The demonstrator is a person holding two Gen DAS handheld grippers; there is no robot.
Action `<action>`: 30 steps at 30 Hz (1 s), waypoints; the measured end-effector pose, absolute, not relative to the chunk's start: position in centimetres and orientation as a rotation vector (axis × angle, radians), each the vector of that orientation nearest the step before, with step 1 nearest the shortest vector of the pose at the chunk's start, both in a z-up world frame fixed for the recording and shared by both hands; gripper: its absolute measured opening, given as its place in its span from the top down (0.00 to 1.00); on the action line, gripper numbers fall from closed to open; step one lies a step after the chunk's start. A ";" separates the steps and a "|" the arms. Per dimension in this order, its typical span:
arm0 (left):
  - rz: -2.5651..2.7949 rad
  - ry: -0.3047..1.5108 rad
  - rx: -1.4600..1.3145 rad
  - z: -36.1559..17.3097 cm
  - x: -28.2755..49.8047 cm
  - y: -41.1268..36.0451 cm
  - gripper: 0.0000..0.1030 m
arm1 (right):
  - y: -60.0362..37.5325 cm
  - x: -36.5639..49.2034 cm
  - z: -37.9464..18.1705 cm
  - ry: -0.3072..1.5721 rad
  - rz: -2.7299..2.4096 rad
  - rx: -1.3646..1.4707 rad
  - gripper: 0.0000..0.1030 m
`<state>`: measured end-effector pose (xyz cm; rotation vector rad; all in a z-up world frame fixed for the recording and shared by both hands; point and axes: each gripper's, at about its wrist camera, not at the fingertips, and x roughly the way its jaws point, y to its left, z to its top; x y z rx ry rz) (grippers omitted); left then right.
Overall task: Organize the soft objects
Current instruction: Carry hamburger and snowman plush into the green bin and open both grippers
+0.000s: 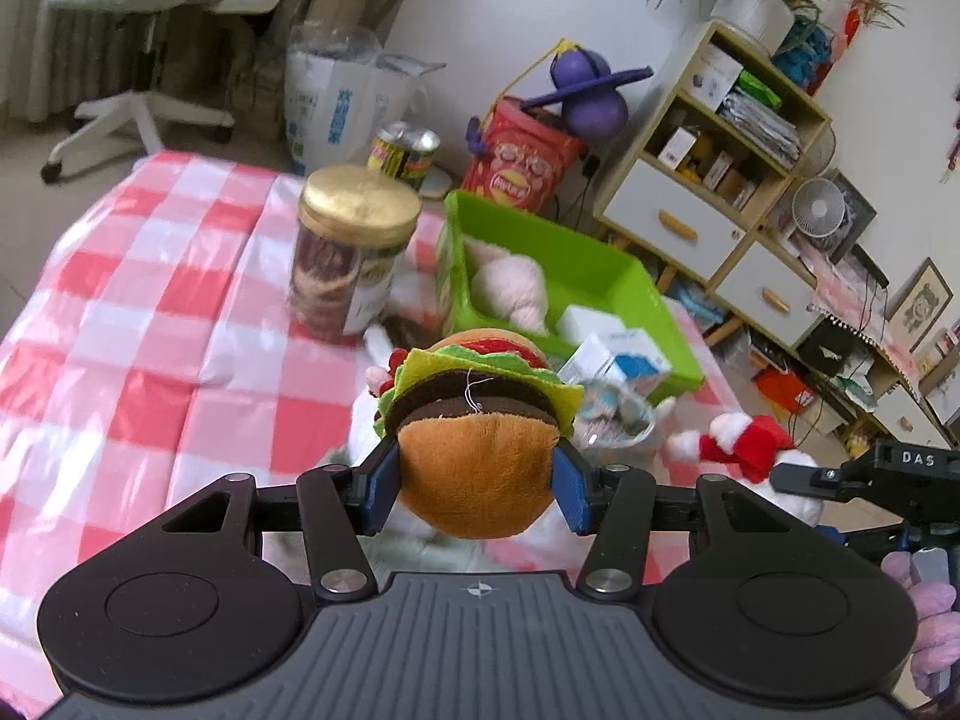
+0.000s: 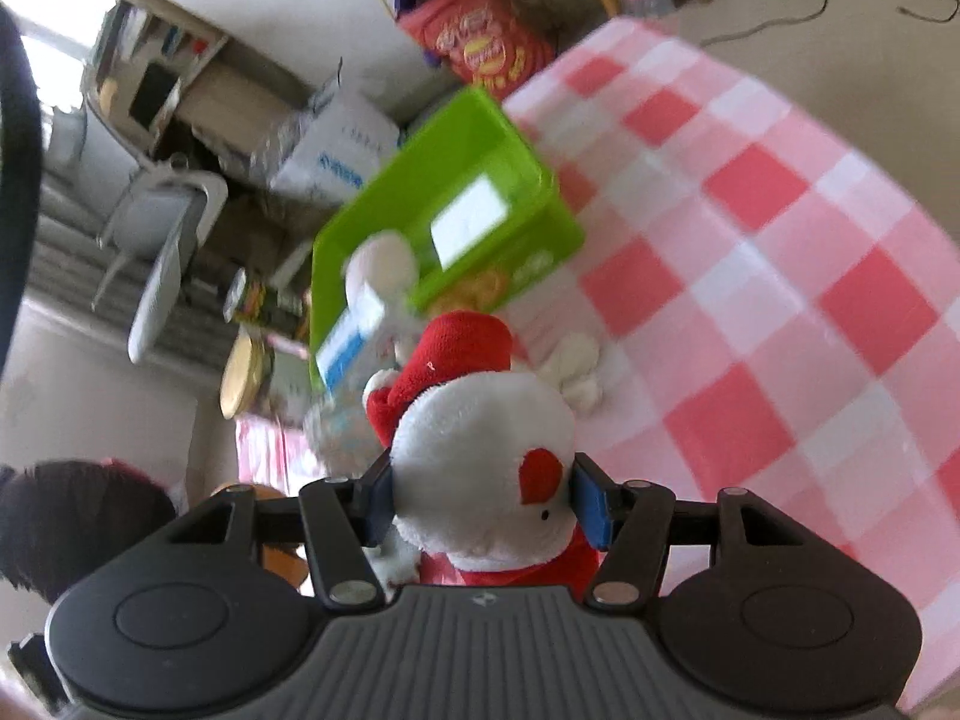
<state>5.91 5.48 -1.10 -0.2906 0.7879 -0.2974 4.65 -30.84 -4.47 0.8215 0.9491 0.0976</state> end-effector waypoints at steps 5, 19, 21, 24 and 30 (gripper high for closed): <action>-0.301 0.745 -0.245 0.0 7.7 3.5 0.49 | -32.1 6.1 -3.1 0.890 0.065 0.808 0.64; -0.393 0.710 -0.140 2.0 16.6 -3.7 0.49 | -33.5 14.3 -0.5 0.738 0.068 0.796 0.64; -0.406 0.705 -0.107 1.7 17.8 -4.7 0.49 | -33.2 15.7 -0.4 0.712 0.074 0.776 0.64; -0.427 0.701 -0.042 1.0 19.7 -6.5 0.49 | -32.9 18.0 -0.6 0.688 0.084 0.744 0.64; -0.448 0.721 0.034 -1.4 22.7 -8.5 0.48 | -32.2 21.4 -2.4 0.691 0.098 0.712 0.64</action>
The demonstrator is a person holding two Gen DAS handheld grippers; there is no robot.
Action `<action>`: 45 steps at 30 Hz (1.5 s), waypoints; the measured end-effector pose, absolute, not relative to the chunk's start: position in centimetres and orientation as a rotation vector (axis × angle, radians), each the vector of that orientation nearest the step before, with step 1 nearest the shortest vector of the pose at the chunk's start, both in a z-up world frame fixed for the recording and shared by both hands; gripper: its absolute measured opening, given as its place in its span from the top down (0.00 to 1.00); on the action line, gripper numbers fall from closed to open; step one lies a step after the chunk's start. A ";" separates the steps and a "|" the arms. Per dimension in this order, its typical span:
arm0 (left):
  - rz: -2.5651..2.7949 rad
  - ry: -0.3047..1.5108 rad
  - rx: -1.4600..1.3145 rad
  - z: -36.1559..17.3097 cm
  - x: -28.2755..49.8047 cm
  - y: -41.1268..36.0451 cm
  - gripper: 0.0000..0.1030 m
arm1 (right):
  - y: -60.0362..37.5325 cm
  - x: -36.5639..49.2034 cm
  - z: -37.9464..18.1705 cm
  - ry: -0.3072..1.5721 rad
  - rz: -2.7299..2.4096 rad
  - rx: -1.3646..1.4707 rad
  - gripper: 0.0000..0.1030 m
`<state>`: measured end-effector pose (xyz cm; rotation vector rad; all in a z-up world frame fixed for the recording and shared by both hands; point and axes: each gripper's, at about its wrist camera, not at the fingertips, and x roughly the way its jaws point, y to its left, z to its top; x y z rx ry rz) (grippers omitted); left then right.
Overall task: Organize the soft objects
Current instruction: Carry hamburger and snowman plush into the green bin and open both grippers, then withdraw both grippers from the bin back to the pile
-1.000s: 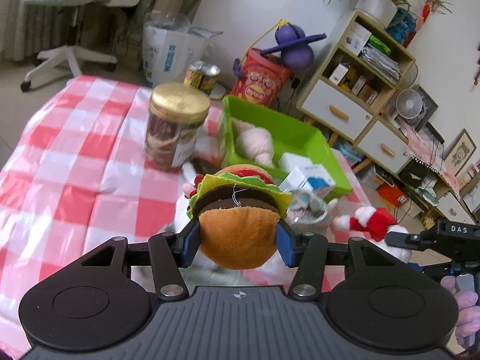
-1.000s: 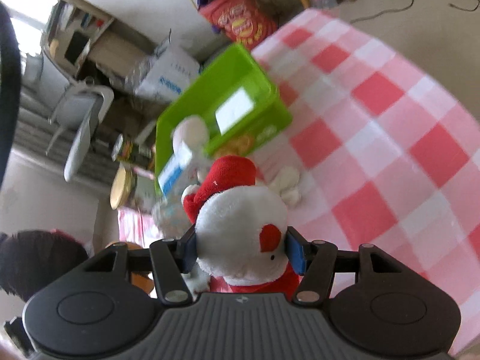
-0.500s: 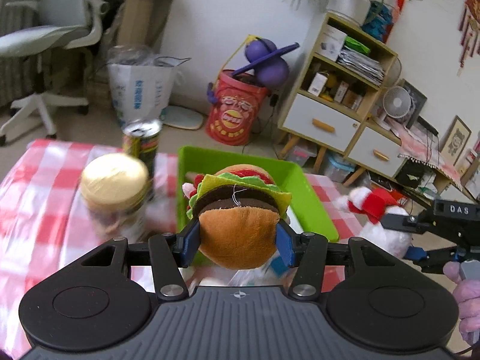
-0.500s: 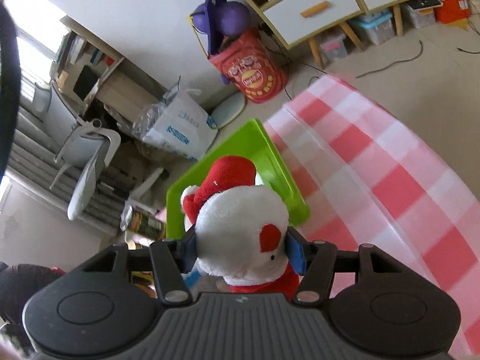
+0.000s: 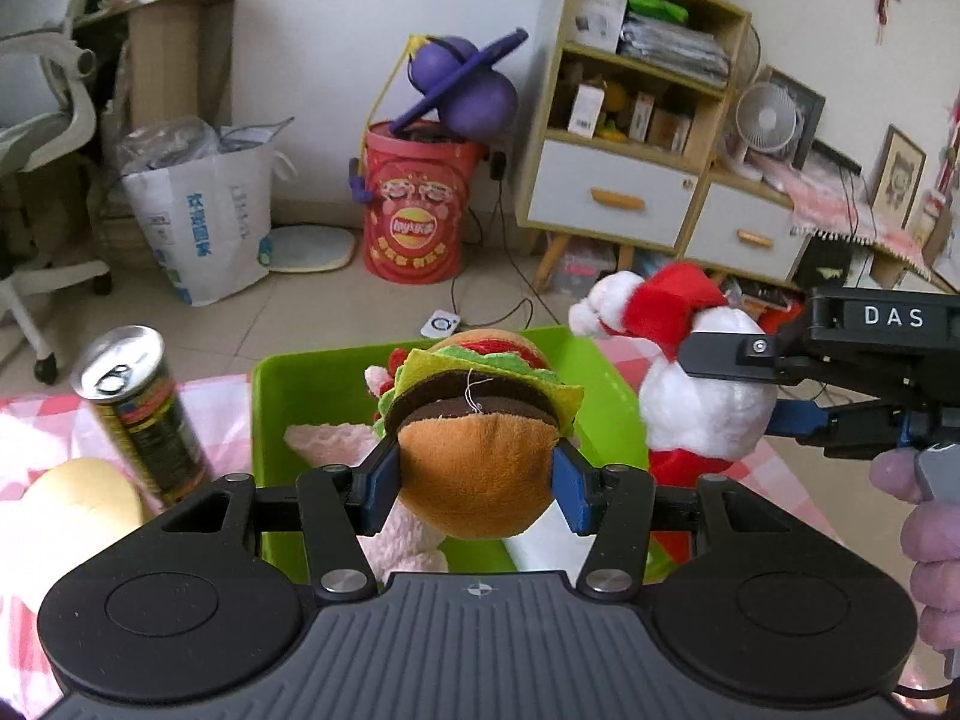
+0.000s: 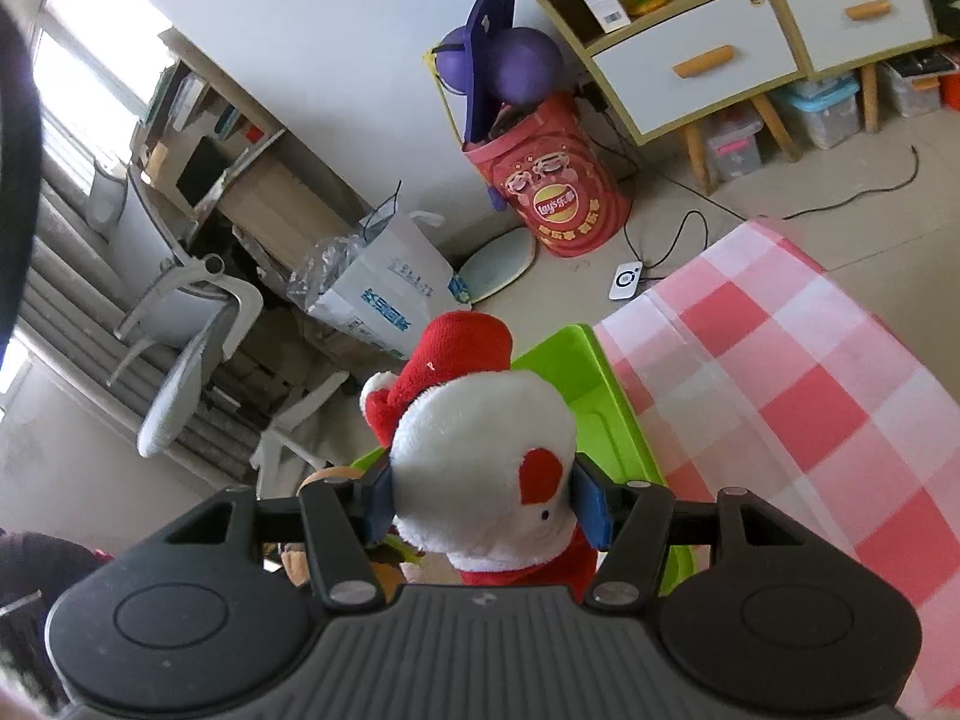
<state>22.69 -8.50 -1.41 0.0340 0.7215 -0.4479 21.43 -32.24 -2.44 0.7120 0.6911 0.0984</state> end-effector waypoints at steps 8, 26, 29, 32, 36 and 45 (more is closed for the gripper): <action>-0.478 0.752 0.069 -3.6 24.5 -9.8 0.48 | -31.7 23.5 -5.0 0.745 0.063 0.641 0.64; -0.474 0.722 0.075 -1.2 22.2 -9.4 0.30 | -32.7 21.2 -2.9 0.771 0.053 0.665 0.56; -0.466 0.718 0.060 -0.4 21.3 -8.7 0.29 | -33.0 19.9 -2.2 0.767 0.044 0.660 0.56; -0.457 0.716 0.042 0.4 20.1 -7.9 0.27 | -33.3 18.6 -1.5 0.767 0.032 0.656 0.55; -0.445 0.706 0.001 1.2 18.4 -6.1 0.24 | -33.7 16.6 -0.9 0.770 0.017 0.654 0.55; -0.414 0.710 -0.045 1.8 13.8 -2.3 0.20 | -34.5 11.5 -0.1 0.773 0.002 0.650 0.54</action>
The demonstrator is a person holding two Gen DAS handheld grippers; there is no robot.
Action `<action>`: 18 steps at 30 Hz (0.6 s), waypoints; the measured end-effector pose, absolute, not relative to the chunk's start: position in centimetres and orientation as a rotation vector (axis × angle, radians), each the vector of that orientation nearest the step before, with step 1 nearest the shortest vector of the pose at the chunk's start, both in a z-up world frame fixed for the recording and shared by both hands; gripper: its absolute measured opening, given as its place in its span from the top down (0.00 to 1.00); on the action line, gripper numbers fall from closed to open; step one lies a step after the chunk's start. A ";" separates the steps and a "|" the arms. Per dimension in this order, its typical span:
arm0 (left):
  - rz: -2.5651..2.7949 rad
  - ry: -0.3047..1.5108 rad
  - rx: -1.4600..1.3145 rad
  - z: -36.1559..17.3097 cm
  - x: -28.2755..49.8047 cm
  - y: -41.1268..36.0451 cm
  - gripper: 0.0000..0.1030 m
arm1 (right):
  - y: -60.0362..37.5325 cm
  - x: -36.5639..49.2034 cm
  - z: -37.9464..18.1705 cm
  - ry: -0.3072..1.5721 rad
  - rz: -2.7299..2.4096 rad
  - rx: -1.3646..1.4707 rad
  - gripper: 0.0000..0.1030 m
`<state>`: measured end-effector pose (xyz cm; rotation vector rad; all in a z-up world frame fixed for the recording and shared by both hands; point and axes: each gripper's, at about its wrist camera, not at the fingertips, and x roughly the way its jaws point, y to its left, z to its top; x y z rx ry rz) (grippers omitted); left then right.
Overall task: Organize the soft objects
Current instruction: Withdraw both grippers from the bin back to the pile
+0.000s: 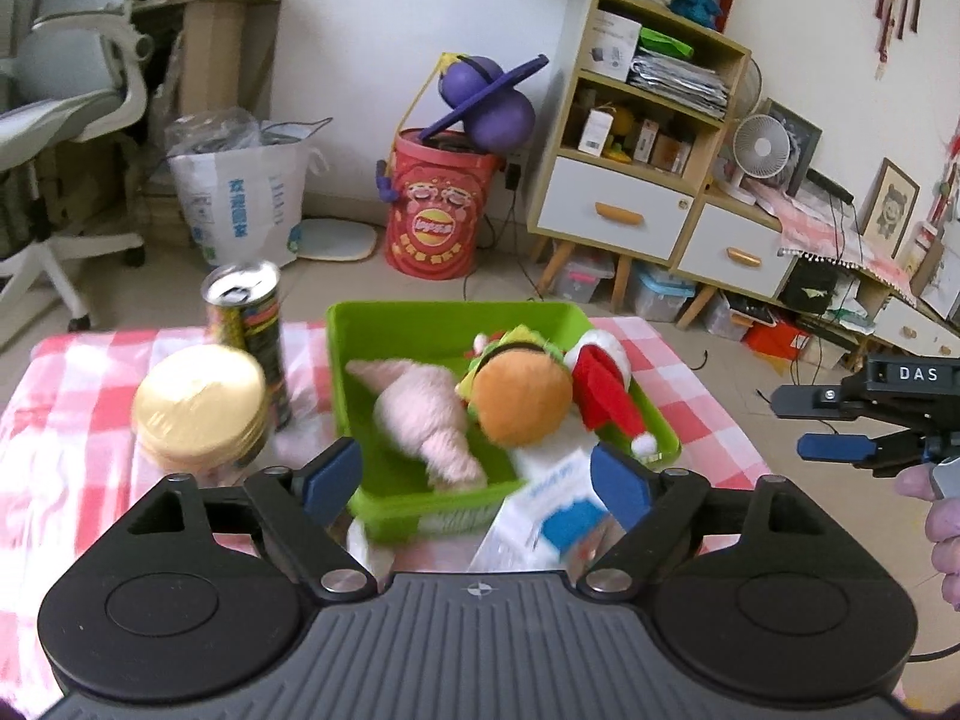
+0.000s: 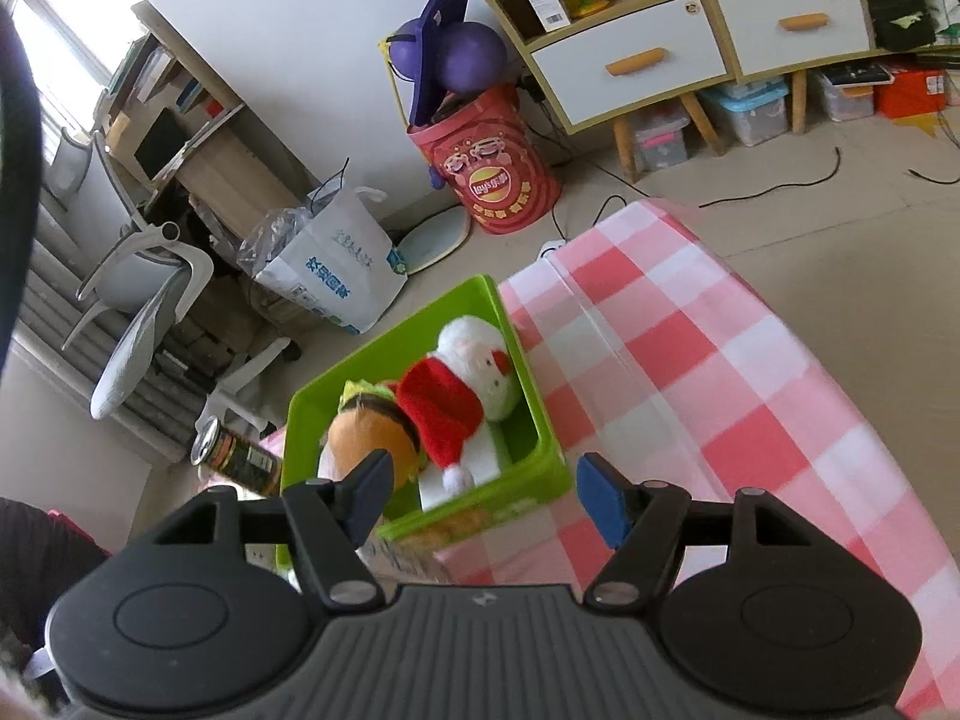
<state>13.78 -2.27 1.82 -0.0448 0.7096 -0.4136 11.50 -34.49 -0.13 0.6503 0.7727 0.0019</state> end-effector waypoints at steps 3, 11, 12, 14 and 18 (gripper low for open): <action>-0.374 0.717 -0.060 1.7 12.0 -1.0 0.15 | -34.4 9.8 -0.2 0.776 -0.001 0.653 0.48; -0.300 0.745 -0.084 1.4 8.3 1.8 0.06 | -32.9 6.2 -0.6 0.800 0.018 0.606 0.47; -0.291 0.748 -0.085 1.3 7.8 2.1 0.06 | -32.5 5.8 -0.6 0.803 0.022 0.597 0.46; -0.266 0.764 -0.080 1.1 7.0 2.5 0.05 | -31.8 5.0 -0.7 0.805 0.028 0.582 0.43; -0.206 0.823 -0.040 0.1 5.5 2.7 0.05 | -30.6 3.7 -1.2 0.808 0.042 0.572 0.41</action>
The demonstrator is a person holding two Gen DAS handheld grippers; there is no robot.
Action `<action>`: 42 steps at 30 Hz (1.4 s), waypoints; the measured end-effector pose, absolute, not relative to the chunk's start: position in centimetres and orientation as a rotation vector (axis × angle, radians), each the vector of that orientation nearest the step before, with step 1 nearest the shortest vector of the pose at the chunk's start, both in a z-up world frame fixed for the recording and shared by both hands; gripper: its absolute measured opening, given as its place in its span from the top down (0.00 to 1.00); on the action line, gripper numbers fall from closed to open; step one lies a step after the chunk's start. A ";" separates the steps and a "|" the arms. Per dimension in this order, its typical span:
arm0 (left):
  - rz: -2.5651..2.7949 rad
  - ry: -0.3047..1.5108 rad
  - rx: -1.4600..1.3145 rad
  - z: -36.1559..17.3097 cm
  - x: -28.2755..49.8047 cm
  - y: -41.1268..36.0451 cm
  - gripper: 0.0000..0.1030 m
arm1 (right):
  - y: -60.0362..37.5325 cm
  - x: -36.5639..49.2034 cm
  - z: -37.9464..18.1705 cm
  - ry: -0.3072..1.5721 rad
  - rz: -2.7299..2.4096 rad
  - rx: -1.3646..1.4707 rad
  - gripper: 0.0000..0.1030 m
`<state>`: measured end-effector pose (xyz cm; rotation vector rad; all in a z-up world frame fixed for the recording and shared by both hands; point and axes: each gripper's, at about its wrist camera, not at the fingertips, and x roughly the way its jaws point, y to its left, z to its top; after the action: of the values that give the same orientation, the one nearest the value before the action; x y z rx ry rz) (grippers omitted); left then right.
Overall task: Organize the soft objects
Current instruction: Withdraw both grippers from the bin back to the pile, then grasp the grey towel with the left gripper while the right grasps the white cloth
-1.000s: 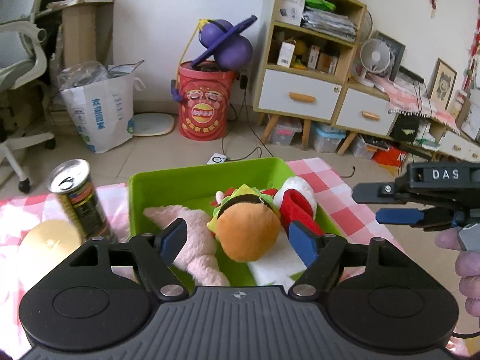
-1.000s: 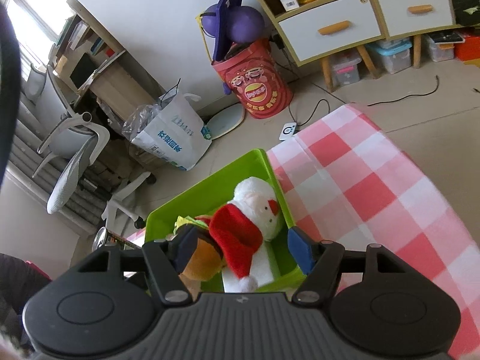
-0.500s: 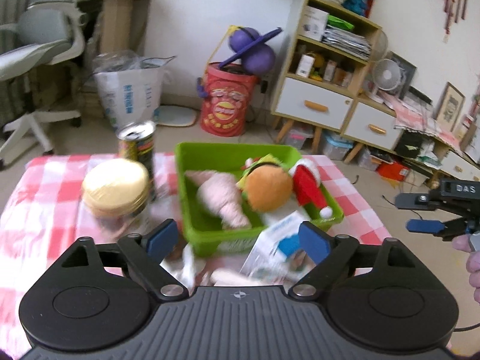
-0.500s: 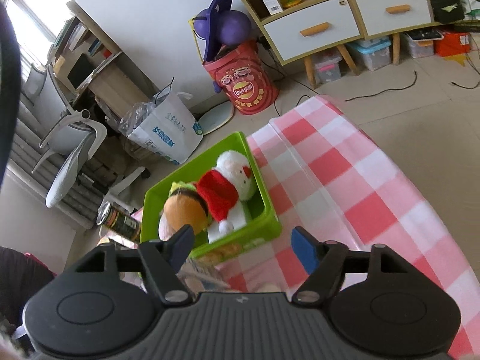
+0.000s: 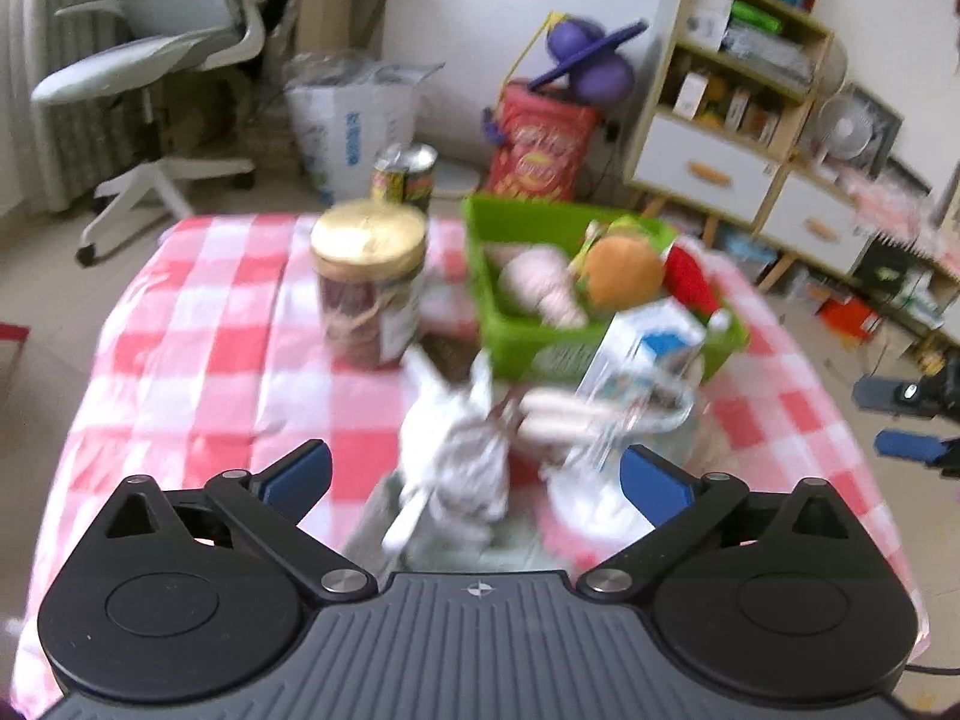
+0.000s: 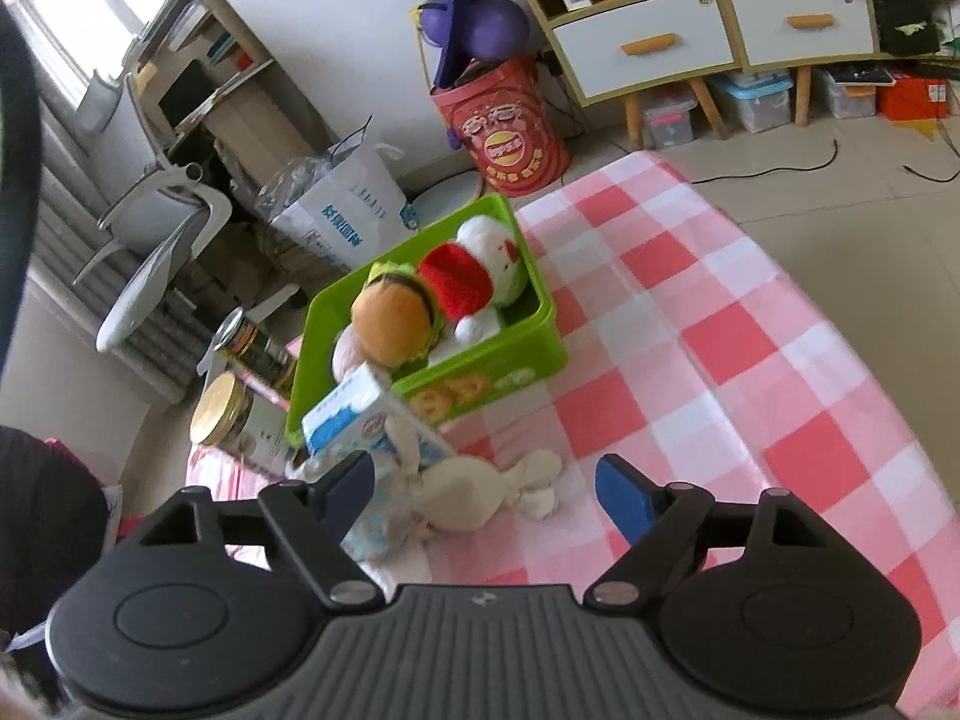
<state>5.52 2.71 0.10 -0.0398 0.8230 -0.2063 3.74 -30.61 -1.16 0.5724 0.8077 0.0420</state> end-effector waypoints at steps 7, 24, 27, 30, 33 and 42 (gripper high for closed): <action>-0.152 0.930 -0.022 -2.8 3.9 3.5 0.05 | -27.5 2.5 -3.3 0.869 0.053 0.468 0.38; -0.187 1.108 0.028 -7.7 4.3 2.9 0.08 | -20.5 4.0 -7.5 1.053 0.141 0.313 0.38; -0.196 1.113 0.030 -7.9 4.2 3.0 0.09 | -19.9 4.3 -7.6 1.056 0.137 0.309 0.38; -0.195 1.110 0.016 -7.9 4.3 3.4 0.10 | -19.5 4.6 -8.0 1.065 0.125 0.305 0.38; -0.197 1.119 -0.015 -8.1 4.5 4.0 0.15 | -19.2 4.7 -8.2 1.053 0.121 0.286 0.38; -0.225 1.102 -0.038 -8.8 5.1 5.2 0.35 | -18.7 5.6 -9.4 0.983 0.199 0.298 0.38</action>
<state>5.11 5.22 -8.85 -0.0382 1.1020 -0.2250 5.62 -18.66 -9.45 0.2979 0.9829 0.1986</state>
